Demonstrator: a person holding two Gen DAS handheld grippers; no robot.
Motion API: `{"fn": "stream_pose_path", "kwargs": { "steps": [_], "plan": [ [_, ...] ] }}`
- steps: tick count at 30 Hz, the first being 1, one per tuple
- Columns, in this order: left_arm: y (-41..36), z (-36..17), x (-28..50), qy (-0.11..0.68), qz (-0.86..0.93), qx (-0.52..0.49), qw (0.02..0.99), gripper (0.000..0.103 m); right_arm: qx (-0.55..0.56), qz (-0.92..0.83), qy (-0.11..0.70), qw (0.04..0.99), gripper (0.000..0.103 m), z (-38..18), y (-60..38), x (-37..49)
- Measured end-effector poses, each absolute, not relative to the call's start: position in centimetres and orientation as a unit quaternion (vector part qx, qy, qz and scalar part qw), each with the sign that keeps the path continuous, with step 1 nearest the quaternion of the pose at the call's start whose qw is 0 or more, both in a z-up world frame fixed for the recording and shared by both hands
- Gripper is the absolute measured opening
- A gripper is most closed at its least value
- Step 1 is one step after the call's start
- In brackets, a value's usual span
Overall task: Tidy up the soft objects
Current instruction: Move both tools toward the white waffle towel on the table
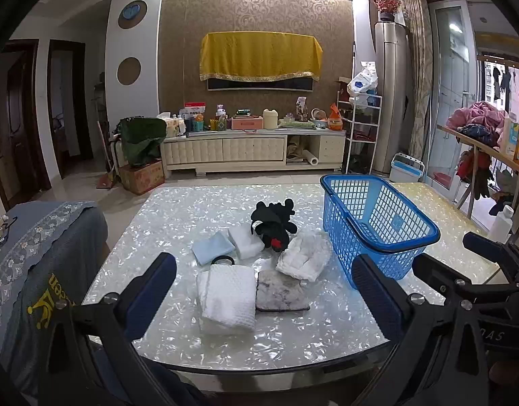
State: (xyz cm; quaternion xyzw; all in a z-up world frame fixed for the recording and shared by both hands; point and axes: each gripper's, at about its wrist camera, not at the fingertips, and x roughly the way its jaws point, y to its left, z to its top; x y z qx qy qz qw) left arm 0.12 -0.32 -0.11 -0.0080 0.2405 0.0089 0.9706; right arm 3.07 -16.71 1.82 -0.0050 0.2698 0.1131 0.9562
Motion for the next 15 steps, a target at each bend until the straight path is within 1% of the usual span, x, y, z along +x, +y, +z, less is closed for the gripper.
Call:
{"fn": "stream_pose_path", "kwargs": {
  "steps": [15],
  "plan": [
    [-0.38, -0.27, 0.21, 0.242, 0.007, -0.007, 0.97, 0.103, -0.002, 0.115, 0.274, 0.955, 0.103, 1.99, -16.82, 3.13]
  ]
}}
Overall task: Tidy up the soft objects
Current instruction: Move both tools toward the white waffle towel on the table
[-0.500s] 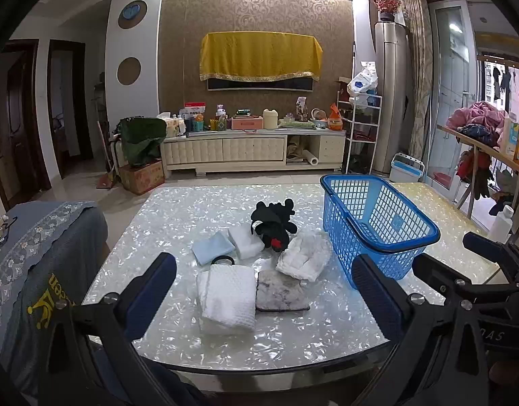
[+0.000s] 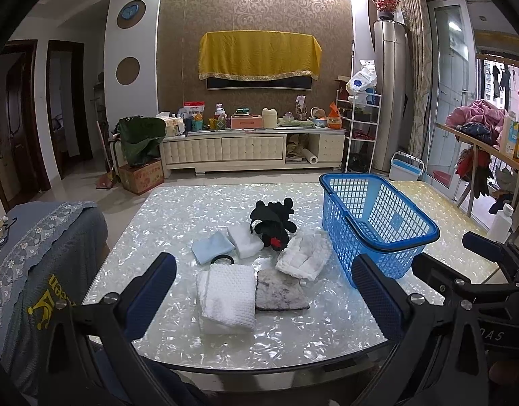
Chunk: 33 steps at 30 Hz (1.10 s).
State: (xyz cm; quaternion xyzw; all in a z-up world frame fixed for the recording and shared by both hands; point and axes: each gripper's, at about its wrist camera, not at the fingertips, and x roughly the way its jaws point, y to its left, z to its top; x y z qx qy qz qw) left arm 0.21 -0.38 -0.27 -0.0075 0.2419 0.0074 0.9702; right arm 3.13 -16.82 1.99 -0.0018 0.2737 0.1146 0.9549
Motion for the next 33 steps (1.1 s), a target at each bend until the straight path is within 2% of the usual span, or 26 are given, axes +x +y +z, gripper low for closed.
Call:
{"fn": "stream_pose_path", "kwargs": {
  "steps": [33],
  "plan": [
    [-0.61, -0.19, -0.07, 0.243, 0.0, -0.007, 0.97, 0.103, 0.001, 0.113, 0.278, 0.954, 0.103, 1.96, -16.9, 3.0]
  ]
}}
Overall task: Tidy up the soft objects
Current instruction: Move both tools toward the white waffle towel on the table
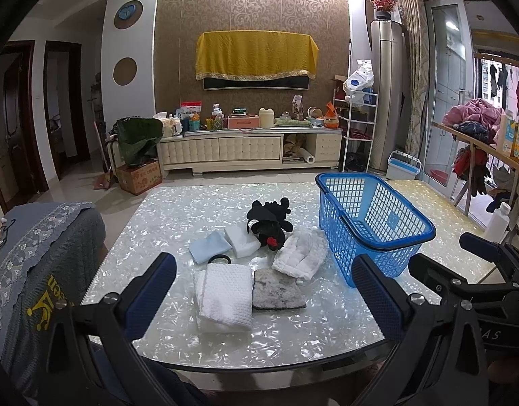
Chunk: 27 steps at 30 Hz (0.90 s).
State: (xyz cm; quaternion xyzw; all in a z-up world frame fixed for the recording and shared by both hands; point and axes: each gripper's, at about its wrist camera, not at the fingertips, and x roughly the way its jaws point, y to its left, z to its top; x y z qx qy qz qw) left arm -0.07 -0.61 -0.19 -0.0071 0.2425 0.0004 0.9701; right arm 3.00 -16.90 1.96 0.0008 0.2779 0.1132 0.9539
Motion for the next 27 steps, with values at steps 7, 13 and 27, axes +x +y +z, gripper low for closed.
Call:
{"fn": "stream_pose_path", "kwargs": {
  "steps": [7, 13, 27],
  "plan": [
    [-0.5, 0.0, -0.1, 0.243, -0.001, -0.007, 0.97, 0.103, 0.001, 0.113, 0.278, 0.954, 0.103, 2.0, -16.9, 3.0],
    [-0.6, 0.8, 0.7, 0.246, -0.004, -0.003, 0.969, 0.103, 0.002, 0.116, 0.277, 0.954, 0.103, 2.4, -17.1, 3.2],
    [3.0, 3.1, 5.6, 0.282, -0.031, -0.002, 0.959, 0.103, -0.041, 0.145, 0.29, 0.945, 0.103, 5.1, -15.6, 7.6]
  ]
}}
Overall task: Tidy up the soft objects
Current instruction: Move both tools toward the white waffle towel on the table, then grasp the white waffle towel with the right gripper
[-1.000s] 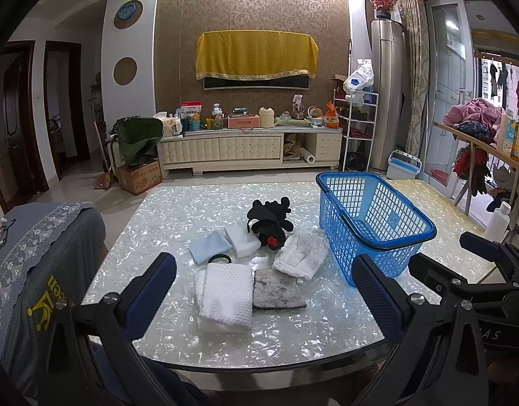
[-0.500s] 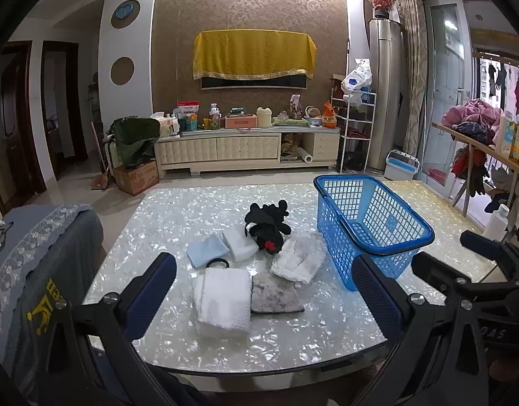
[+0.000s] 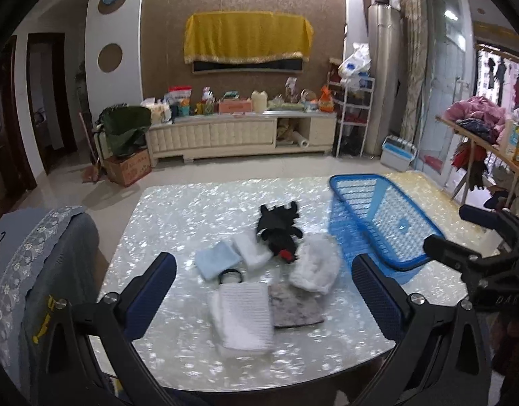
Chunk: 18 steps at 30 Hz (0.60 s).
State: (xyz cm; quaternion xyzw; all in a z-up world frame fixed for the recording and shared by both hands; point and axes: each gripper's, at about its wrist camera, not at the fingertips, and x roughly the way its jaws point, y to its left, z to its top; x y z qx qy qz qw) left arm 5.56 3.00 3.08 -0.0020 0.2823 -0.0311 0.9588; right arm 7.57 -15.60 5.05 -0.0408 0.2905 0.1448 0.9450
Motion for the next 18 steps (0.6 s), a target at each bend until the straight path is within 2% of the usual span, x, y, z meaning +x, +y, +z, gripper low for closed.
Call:
{"fn": "stream_pose_path", "kwargs": {
  "steps": [10, 18],
  "plan": [
    [9.1, 0.9, 11.0, 0.356, 0.0, 0.018, 0.934, 0.103, -0.081, 0.21, 0.363, 0.904, 0.103, 2.6, -9.9, 14.8],
    [14.5, -3.4, 13.6, 0.422, 0.017, -0.035, 0.906, 0.103, -0.097, 0.258, 0.432, 0.858, 0.103, -1.9, -4.1, 18.4]
  ]
}}
